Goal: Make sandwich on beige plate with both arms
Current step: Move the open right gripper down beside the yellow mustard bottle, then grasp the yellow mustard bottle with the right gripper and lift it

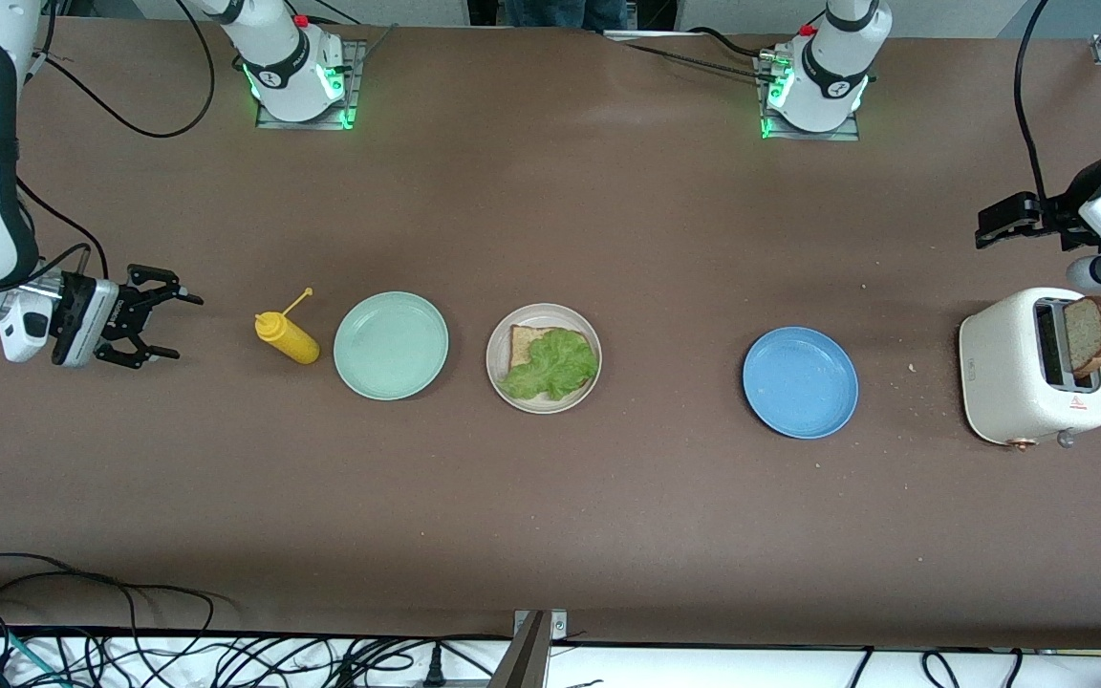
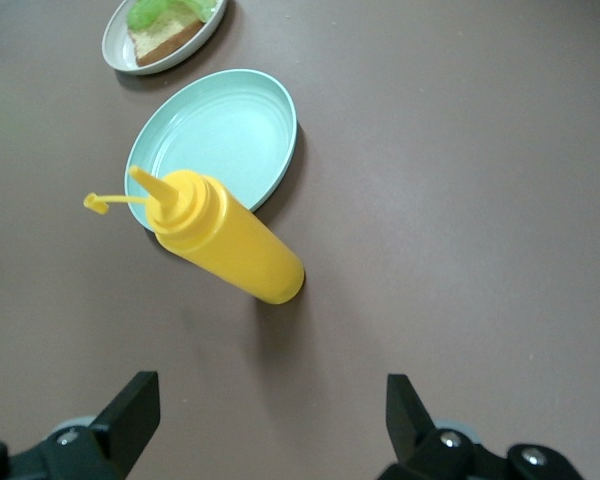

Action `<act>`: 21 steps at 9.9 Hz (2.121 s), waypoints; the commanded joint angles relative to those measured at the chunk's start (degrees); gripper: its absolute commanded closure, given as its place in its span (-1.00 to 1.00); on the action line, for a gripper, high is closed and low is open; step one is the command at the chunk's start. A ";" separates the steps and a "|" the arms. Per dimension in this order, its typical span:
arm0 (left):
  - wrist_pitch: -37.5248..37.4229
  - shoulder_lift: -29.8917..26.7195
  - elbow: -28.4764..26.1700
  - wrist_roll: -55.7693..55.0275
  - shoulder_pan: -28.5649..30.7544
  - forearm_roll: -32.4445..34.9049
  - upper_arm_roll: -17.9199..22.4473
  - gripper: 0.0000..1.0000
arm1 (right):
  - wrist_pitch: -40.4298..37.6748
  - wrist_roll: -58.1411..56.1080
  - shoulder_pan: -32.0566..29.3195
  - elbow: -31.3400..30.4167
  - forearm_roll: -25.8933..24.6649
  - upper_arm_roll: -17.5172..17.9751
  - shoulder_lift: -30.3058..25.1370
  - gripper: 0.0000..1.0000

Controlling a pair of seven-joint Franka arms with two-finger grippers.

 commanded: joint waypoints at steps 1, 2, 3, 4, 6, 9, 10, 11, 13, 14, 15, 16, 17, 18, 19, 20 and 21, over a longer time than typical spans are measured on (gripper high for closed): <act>-0.13 0.26 0.81 -0.24 0.28 0.06 -0.27 -1.00 | -1.66 -14.41 -0.53 -2.50 8.40 0.19 2.65 -1.00; -0.13 0.26 0.81 -0.24 0.28 0.06 -0.27 -1.00 | -3.06 -17.95 -1.05 -3.56 11.84 0.19 4.14 -1.00; -0.13 0.26 0.81 -0.24 0.28 0.06 -0.27 -1.00 | -4.04 -20.51 -1.23 -4.52 14.49 0.27 5.29 -1.00; -0.04 0.26 0.81 -0.24 0.28 0.06 -0.27 -1.00 | -5.61 -23.67 -1.23 -4.88 17.47 0.45 6.61 -1.00; -0.13 0.78 0.81 -0.33 0.37 0.06 -0.27 -1.00 | -9.82 -28.69 -1.14 -4.88 23.36 0.62 9.68 -0.99; -0.13 0.87 0.81 -0.33 0.37 0.06 -0.27 -1.00 | -14.67 -35.12 -0.97 -4.62 29.44 0.89 12.59 -0.99; -0.13 0.87 0.81 -0.33 0.37 -0.03 -0.27 -1.00 | -15.20 -37.21 -1.23 -4.62 31.20 2.02 13.21 -0.99; -0.13 0.87 0.81 -0.33 0.37 -0.03 -0.27 -1.00 | -15.47 -39.32 -1.32 -4.62 32.52 2.55 14.26 -0.99; -0.13 0.87 0.81 -0.33 0.37 0.06 -0.27 -1.00 | -17.92 -41.80 -1.32 -4.53 36.12 3.61 16.54 -0.96; -0.13 0.79 0.81 -0.33 0.37 0.06 -0.27 -1.00 | -18.19 -42.41 -1.32 -4.53 36.13 3.61 16.73 -0.84; -0.13 0.79 0.81 -0.24 0.46 0.06 -0.18 -1.00 | -18.28 -44.16 -1.40 -4.45 36.13 3.61 16.81 -0.35; -0.13 0.79 0.81 -0.33 0.46 0.06 -0.18 -1.00 | -18.28 -44.70 -1.93 -4.45 36.13 3.61 16.82 0.19; -0.13 0.87 0.81 -0.33 0.46 0.06 -0.18 -1.00 | -18.28 -44.62 -1.93 -4.45 36.13 3.61 16.82 0.58; -0.13 0.79 0.81 -0.33 0.46 0.06 -0.18 -1.00 | -18.37 -44.10 -2.02 -4.36 36.13 3.61 16.82 0.72; -0.13 0.79 0.81 -0.24 0.54 0.06 -0.10 -1.00 | -19.33 -43.48 -2.02 -4.27 36.13 3.61 16.82 0.78; -0.13 0.79 0.81 -0.24 0.55 0.67 -0.18 -1.00 | -19.51 -41.82 -1.93 -3.75 36.13 3.61 16.64 0.86; -0.13 0.79 0.81 -0.33 0.46 1.02 -0.27 -1.00 | -19.60 -38.85 -1.76 -3.31 35.79 3.44 16.12 0.91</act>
